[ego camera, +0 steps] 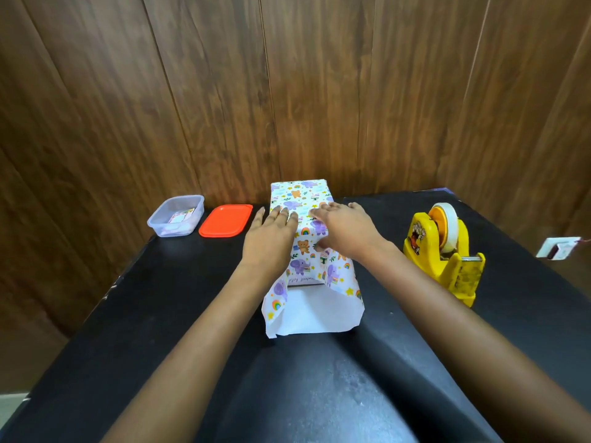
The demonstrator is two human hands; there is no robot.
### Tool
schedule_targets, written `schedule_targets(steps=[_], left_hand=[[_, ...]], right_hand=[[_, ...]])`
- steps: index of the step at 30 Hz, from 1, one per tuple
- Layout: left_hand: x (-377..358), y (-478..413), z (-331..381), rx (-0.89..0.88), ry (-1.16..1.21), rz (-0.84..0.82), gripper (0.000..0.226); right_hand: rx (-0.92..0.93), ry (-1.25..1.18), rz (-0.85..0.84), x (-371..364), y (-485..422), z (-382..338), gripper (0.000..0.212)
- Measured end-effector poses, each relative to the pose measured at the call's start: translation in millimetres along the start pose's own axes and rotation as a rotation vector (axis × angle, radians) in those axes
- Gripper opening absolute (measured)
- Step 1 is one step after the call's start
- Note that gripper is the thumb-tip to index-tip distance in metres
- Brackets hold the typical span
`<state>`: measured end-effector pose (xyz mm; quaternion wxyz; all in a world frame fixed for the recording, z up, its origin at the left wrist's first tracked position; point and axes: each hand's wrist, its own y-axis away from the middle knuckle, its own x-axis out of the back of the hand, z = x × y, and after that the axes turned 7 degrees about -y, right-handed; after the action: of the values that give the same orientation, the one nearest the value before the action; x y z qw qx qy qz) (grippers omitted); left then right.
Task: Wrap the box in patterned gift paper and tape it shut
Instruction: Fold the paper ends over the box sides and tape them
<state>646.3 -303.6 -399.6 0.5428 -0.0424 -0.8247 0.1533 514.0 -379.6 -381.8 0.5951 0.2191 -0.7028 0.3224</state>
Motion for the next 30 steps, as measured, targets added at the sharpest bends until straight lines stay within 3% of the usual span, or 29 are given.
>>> schedule_targets(steps=[10, 30], left_hand=[[-1.9, 3.1, 5.4, -0.005, -0.087, 0.032, 0.07], [-2.3, 5.7, 7.6, 0.002, -0.144, 0.015, 0.073]], right_hand=[[0.029, 0.144, -0.036, 0.5, -1.4, -1.7, 0.074], [0.051, 0.107, -0.063, 4.3, 0.8, 1.9, 0.074]])
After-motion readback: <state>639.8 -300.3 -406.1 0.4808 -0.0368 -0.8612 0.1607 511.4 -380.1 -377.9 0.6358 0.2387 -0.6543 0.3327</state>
